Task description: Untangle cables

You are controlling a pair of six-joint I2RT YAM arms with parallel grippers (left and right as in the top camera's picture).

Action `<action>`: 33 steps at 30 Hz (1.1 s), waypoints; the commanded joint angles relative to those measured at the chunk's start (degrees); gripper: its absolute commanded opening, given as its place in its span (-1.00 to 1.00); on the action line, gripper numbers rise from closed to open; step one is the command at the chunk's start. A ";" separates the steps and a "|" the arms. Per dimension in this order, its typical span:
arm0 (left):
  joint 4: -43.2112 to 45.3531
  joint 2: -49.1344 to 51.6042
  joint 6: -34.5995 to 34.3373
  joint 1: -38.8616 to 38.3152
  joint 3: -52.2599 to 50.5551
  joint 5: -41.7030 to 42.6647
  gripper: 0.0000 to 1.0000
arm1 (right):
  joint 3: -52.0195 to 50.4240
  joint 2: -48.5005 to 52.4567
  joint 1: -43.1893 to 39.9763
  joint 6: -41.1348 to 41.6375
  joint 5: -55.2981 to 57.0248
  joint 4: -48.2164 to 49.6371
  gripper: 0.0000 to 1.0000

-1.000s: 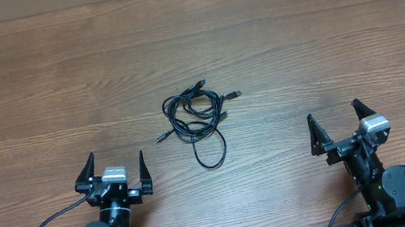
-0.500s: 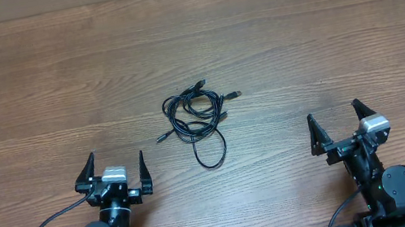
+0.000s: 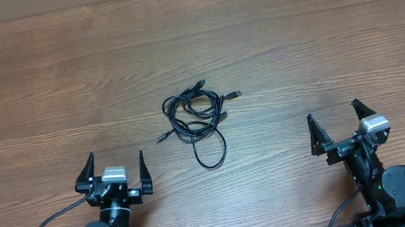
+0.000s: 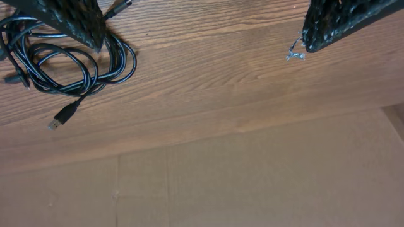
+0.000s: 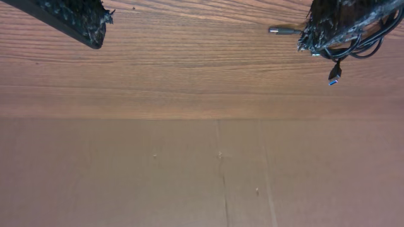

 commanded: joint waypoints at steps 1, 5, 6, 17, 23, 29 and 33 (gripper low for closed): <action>-0.13 -0.61 -0.15 -0.15 -0.22 -0.17 0.99 | -0.61 -0.57 0.33 -0.42 0.15 0.11 1.00; -0.13 -0.61 -0.17 -0.15 -0.20 -0.17 0.99 | -0.61 -0.57 0.33 -0.44 0.15 0.11 1.00; -0.13 -0.61 -0.17 -0.15 -0.20 -0.17 0.99 | -0.61 -0.57 0.33 -0.44 0.15 0.11 1.00; -0.15 -0.61 -4.39 -0.15 -0.20 -0.15 0.99 | -0.61 -0.57 0.33 -0.44 0.15 0.11 1.00; -0.15 0.85 -4.76 -0.15 -0.20 -0.17 0.99 | -0.61 -0.57 0.33 -0.44 0.15 0.11 1.00; -1.62 1.49 -4.79 -0.15 1.01 -0.15 0.99 | -0.61 -0.57 0.33 -0.44 0.15 0.11 1.00; -3.85 1.57 -5.38 -0.15 2.47 -0.17 0.99 | -0.61 -0.57 0.33 -0.44 0.15 0.11 1.00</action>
